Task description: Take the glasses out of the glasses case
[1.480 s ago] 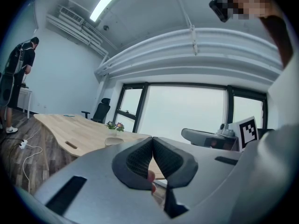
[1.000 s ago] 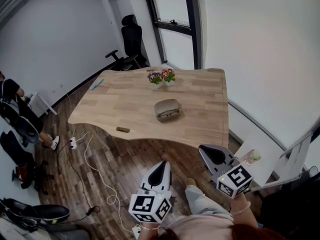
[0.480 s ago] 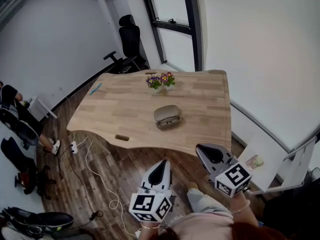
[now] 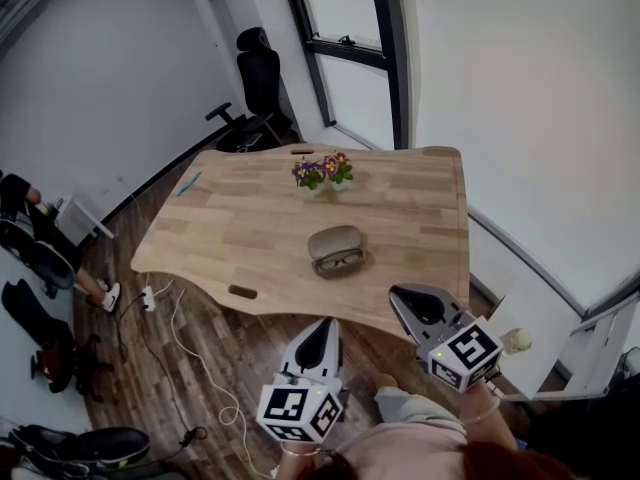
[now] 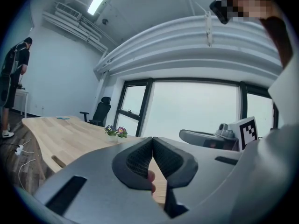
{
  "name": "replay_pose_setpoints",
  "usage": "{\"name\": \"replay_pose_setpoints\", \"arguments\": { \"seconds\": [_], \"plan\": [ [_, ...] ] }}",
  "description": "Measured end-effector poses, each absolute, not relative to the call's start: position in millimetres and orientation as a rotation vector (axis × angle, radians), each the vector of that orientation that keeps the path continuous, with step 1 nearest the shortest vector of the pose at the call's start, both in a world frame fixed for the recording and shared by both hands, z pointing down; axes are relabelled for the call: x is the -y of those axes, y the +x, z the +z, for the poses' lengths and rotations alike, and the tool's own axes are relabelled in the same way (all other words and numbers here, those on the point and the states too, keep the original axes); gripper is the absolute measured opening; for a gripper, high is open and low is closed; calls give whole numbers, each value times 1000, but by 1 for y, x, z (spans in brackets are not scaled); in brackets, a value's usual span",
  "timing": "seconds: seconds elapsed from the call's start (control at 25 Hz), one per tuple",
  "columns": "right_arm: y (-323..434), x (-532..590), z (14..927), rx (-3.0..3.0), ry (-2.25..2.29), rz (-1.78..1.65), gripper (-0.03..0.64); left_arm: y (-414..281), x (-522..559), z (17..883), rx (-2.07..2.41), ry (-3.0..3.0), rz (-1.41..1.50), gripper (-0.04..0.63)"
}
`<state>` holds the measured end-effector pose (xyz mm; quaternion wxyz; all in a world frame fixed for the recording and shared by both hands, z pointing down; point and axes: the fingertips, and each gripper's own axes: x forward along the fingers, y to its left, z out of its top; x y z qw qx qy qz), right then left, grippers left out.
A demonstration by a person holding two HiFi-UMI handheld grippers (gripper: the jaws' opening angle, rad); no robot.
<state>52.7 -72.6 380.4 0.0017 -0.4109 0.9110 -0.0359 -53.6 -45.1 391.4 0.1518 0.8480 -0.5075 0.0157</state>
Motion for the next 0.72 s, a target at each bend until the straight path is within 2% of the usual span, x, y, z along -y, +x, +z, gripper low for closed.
{"name": "replay_pose_setpoints", "arguments": {
  "seconds": [0.72],
  "plan": [
    [41,179,396,-2999,-1222,-23,2,-59,143,400,1550,2368,44,0]
  ]
}}
